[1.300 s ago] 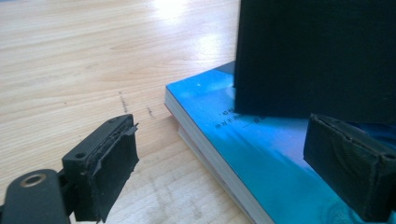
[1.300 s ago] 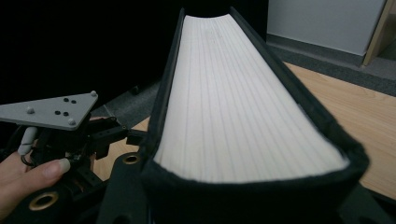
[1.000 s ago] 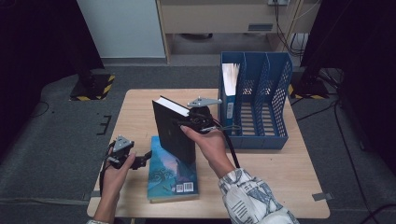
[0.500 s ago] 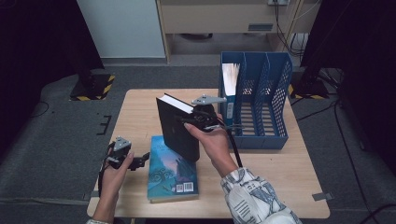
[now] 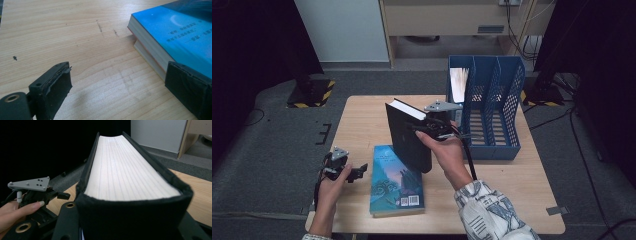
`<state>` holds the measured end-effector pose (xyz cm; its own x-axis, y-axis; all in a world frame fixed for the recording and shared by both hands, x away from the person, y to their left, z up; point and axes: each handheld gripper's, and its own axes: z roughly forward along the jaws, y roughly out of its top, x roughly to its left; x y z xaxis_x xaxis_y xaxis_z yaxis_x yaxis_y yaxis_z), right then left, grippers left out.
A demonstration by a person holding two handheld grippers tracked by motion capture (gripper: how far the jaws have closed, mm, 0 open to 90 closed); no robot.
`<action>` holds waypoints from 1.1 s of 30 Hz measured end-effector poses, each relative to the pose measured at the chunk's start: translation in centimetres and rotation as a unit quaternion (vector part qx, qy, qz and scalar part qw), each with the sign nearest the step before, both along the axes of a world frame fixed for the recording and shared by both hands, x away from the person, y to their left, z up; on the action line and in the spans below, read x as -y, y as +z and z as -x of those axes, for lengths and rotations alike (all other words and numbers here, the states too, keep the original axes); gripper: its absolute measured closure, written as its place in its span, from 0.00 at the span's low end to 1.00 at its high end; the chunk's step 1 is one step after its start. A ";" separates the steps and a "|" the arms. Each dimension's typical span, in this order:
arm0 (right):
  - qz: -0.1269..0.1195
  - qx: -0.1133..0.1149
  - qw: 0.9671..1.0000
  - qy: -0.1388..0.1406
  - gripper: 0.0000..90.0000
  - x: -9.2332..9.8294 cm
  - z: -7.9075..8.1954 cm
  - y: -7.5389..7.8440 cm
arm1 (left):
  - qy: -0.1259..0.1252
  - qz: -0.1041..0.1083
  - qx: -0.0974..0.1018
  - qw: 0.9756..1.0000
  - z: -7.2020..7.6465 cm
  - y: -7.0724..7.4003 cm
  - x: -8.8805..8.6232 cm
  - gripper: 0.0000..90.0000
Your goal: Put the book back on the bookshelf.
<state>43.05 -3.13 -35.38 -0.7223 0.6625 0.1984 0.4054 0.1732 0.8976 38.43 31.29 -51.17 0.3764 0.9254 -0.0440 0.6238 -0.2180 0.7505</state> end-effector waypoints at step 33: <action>-0.010 0.010 1.000 0.002 0.59 4.3 2.5 -0.2 | -0.010 -0.024 -0.023 0.999 -0.3 -0.9 0.1 0.07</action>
